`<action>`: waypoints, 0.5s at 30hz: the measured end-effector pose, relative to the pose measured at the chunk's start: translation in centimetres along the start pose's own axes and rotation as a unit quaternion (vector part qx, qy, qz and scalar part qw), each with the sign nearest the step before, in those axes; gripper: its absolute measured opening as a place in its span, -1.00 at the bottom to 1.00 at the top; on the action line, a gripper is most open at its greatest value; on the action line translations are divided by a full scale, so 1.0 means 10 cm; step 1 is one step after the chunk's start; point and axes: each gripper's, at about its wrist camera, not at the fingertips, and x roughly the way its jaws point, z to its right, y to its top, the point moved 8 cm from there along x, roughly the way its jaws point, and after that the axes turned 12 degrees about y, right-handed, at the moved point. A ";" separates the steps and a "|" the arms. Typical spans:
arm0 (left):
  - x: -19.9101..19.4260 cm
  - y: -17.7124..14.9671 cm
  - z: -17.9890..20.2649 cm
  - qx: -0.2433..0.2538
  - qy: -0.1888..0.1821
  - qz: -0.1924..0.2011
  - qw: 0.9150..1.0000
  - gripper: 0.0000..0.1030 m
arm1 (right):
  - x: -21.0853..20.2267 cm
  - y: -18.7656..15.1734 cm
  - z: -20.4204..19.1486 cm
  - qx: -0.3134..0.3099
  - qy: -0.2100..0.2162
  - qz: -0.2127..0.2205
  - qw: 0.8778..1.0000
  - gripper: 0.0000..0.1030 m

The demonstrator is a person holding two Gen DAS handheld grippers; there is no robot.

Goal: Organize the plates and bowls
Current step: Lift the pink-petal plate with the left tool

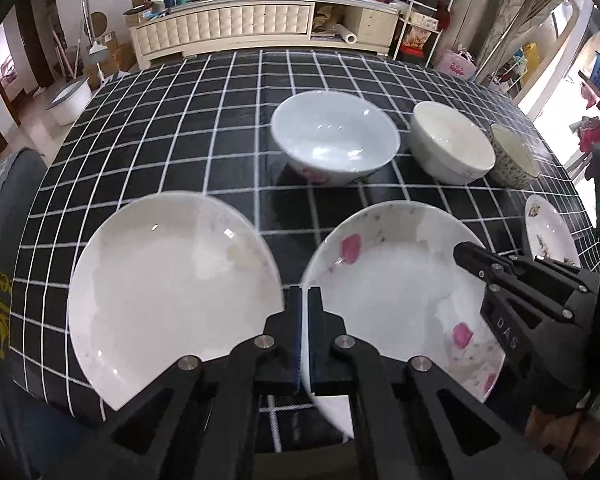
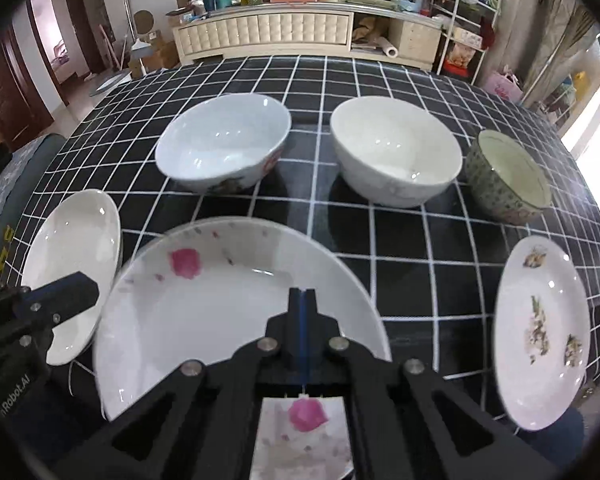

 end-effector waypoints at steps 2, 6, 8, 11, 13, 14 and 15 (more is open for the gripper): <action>0.00 -0.05 -0.07 -0.006 0.000 -0.002 1.000 -0.98 | -0.02 -0.03 -0.03 0.003 0.012 0.001 1.000 -0.98; -0.03 -0.07 -0.10 -0.004 0.000 0.004 1.000 -0.95 | -0.11 -0.03 -0.07 -0.004 0.021 0.009 1.000 -0.97; -0.08 -0.09 -0.11 -0.003 -0.002 0.009 1.000 -0.91 | -0.18 -0.04 -0.05 -0.001 0.024 0.014 1.000 -0.97; -0.19 -0.12 -0.11 0.001 -0.003 0.017 1.000 -0.77 | -0.29 -0.04 -0.01 0.002 0.022 0.023 0.999 -0.97; -0.25 -0.14 -0.10 0.002 -0.003 0.022 1.000 -0.59 | -0.35 -0.04 0.01 0.005 0.023 0.029 0.999 -0.97; -0.28 -0.15 -0.09 0.003 -0.003 0.026 1.000 -0.56 | -0.38 -0.04 0.02 0.005 0.024 0.030 0.999 -0.97; -0.32 -0.16 -0.08 0.003 -0.004 0.028 1.000 -0.54 | -0.41 -0.04 0.03 0.006 0.024 0.032 0.999 -0.97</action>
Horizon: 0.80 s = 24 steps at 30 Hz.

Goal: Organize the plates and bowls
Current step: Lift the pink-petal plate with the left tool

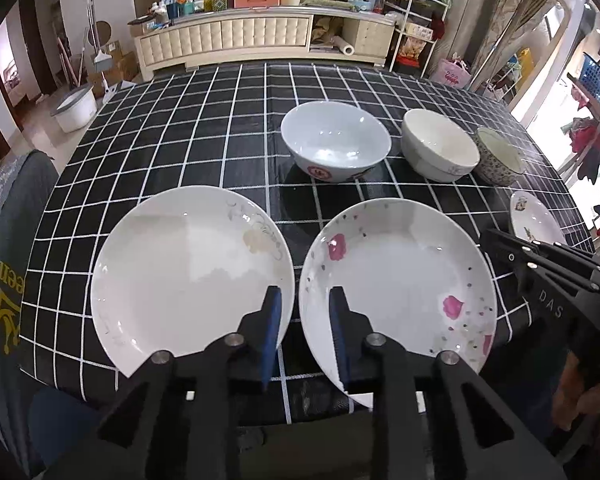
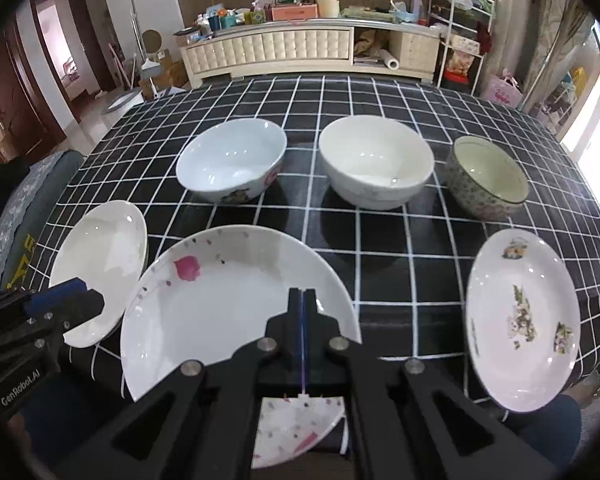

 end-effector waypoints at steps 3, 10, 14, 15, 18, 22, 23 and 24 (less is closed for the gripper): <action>-0.08 -0.03 0.02 -0.002 0.000 0.004 1.000 -0.28 | -0.06 -0.01 0.02 0.001 0.001 0.000 1.000 -0.96; -0.13 -0.19 0.06 -0.011 -0.008 -0.006 1.000 -0.25 | -0.06 -0.13 0.09 -0.001 -0.002 -0.011 1.000 -0.31; -0.05 -0.35 0.09 -0.030 -0.024 -0.027 0.999 -0.25 | -0.04 -0.21 0.15 -0.002 -0.005 -0.014 1.000 -0.02; -0.02 -0.38 0.10 -0.033 -0.026 -0.033 0.999 -0.25 | -0.02 -0.22 0.17 -0.003 -0.006 -0.017 1.000 -0.01; 0.05 -0.46 0.17 -0.033 -0.033 -0.050 0.998 -0.25 | 0.03 -0.25 0.25 -0.003 -0.007 -0.026 1.000 0.01; 0.13 -0.49 0.26 -0.034 -0.037 -0.066 0.997 -0.25 | 0.13 -0.27 0.31 -0.001 -0.002 -0.039 0.999 0.02; 0.15 -0.50 0.29 -0.034 -0.037 -0.069 0.996 -0.25 | 0.17 -0.27 0.33 0.000 0.002 -0.043 0.999 0.02; 0.19 -0.51 0.31 -0.032 -0.033 -0.071 0.996 -0.25 | 0.19 -0.27 0.34 0.001 0.004 -0.045 0.999 0.02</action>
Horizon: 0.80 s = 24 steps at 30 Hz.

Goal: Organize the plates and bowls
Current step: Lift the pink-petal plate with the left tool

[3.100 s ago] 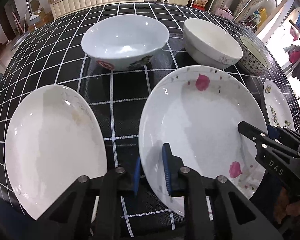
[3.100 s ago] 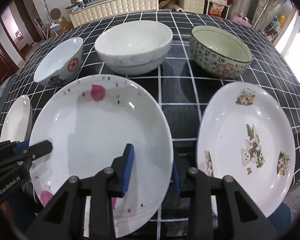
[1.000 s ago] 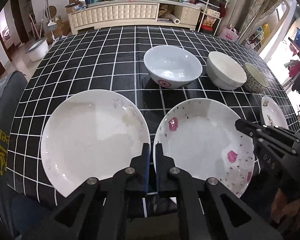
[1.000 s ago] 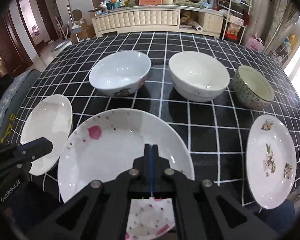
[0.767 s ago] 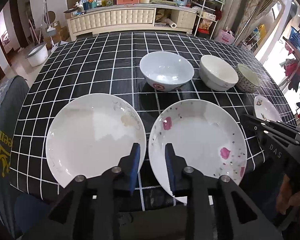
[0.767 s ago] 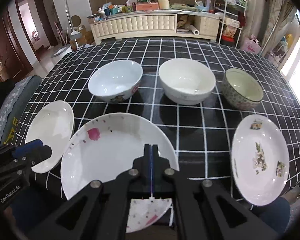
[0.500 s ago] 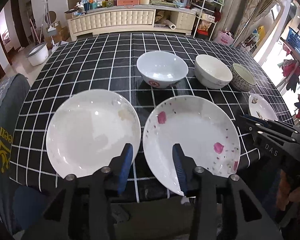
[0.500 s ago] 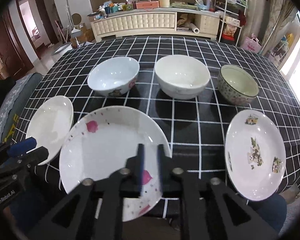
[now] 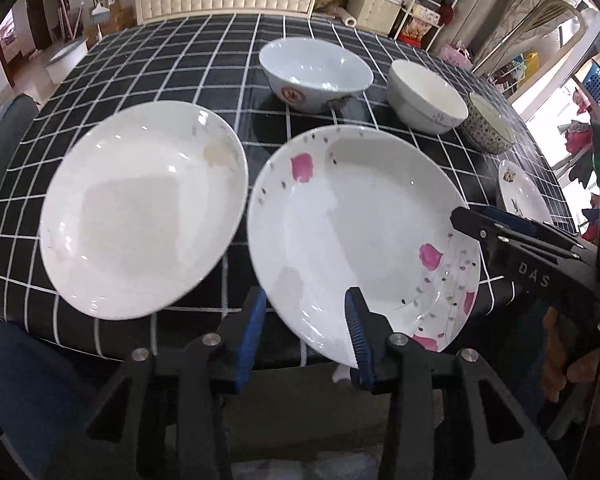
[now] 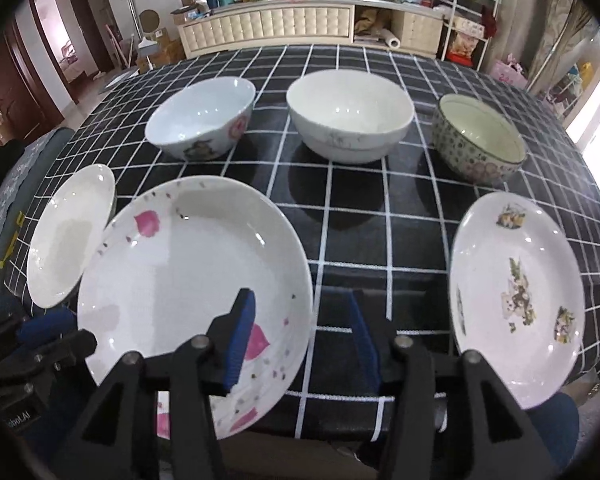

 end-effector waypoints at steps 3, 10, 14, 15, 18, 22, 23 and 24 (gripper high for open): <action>0.06 0.02 0.00 0.004 0.019 0.000 1.000 -0.26 | 0.08 0.00 0.05 0.004 0.007 -0.007 1.000 0.02; 0.23 0.02 0.00 0.002 0.028 -0.018 0.999 -0.40 | 0.26 0.03 0.08 0.005 0.024 -0.021 0.999 0.02; 0.29 0.01 -0.02 0.004 0.040 -0.020 0.999 -0.59 | 0.32 0.02 0.09 0.007 0.034 -0.024 0.999 -0.16; 0.31 0.01 -0.03 0.003 0.041 -0.022 0.999 -0.62 | 0.34 0.02 0.08 0.007 0.042 -0.026 0.999 -0.19; 0.33 0.01 -0.03 -0.001 0.039 -0.023 0.999 -0.62 | 0.34 0.01 0.04 0.012 0.063 -0.026 0.998 -0.38; 0.33 0.02 -0.01 0.005 0.042 -0.018 0.999 -0.62 | 0.31 -0.01 0.06 0.018 0.056 -0.023 0.998 -0.42; 0.31 0.02 0.00 0.008 0.040 -0.017 0.999 -0.62 | 0.28 -0.01 0.07 0.019 0.051 -0.025 0.998 -0.44; 0.28 0.04 0.01 0.010 0.036 -0.011 0.999 -0.62 | 0.25 0.00 0.08 0.017 0.046 -0.021 0.999 -0.45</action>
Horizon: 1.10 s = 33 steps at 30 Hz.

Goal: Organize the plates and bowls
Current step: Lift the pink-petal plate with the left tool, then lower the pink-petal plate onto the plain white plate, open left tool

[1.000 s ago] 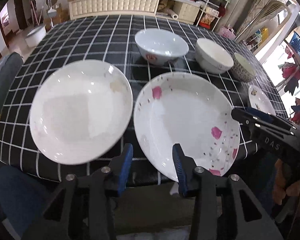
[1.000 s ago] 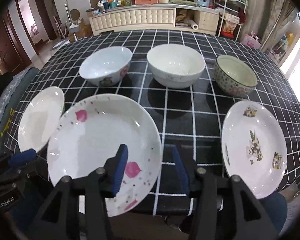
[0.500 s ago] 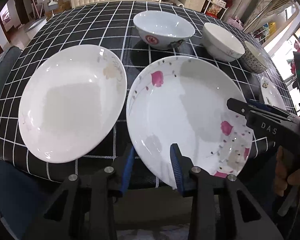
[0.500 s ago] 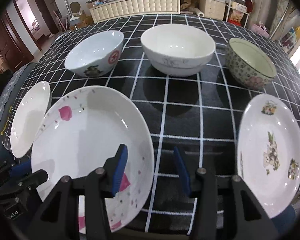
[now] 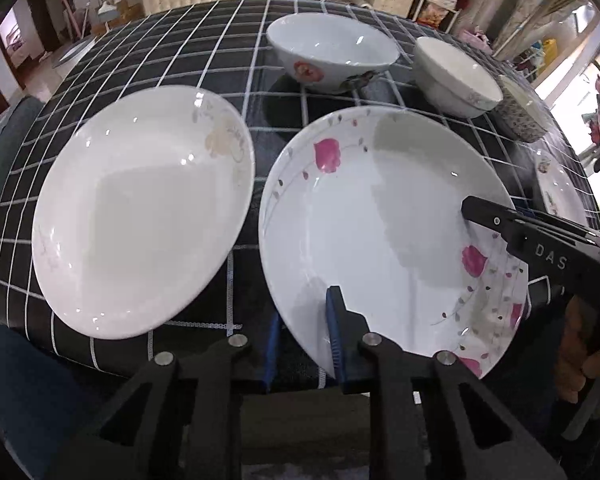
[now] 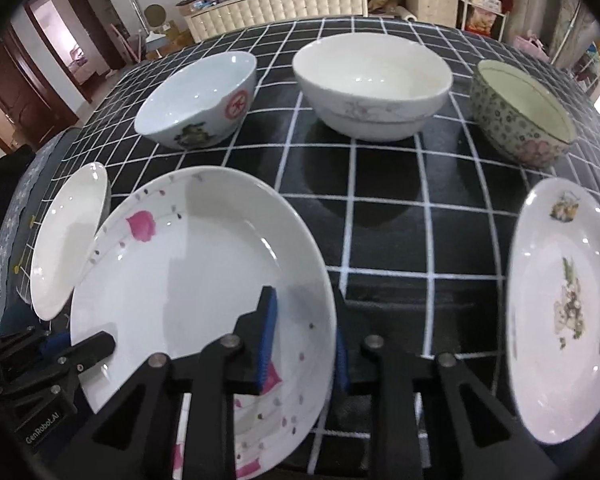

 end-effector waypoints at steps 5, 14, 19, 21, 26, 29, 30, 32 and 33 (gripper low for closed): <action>-0.11 0.11 -0.01 -0.003 -0.008 0.016 1.000 -0.61 | -0.23 0.07 0.00 -0.002 -0.014 0.024 1.000 -0.60; -0.36 0.32 -0.16 0.004 -0.006 0.049 0.999 -0.61 | -0.46 0.20 -0.17 -0.002 -0.018 0.059 0.998 -0.66; -0.49 0.39 -0.41 -0.007 0.000 0.064 0.998 -0.62 | -0.47 0.34 -0.43 -0.018 -0.015 0.070 0.997 -0.67; -0.52 0.39 -0.51 -0.013 0.003 0.066 0.998 -0.62 | -0.43 0.38 -0.52 -0.024 -0.012 0.070 0.997 -0.67; -0.55 0.36 -0.84 -0.037 0.013 0.062 0.997 -0.62 | -0.26 0.42 -0.79 -0.037 -0.002 0.061 0.997 -0.67; -0.53 0.31 -1.07 -0.049 0.023 0.060 0.997 -0.62 | -0.17 0.40 -0.95 -0.043 0.006 0.053 0.998 -0.67; -0.52 0.29 -1.11 -0.052 0.024 0.059 0.997 -0.62 | -0.12 0.40 -1.01 -0.047 0.008 0.050 0.998 -0.67; -0.49 0.25 -1.23 -0.059 0.029 0.055 0.996 -0.62 | -0.03 0.39 -1.10 -0.051 0.014 0.041 0.998 -0.67; -0.48 0.22 -1.28 -0.063 0.031 0.053 0.996 -0.62 | 0.00 0.39 -1.13 -0.052 0.016 0.038 0.998 -0.67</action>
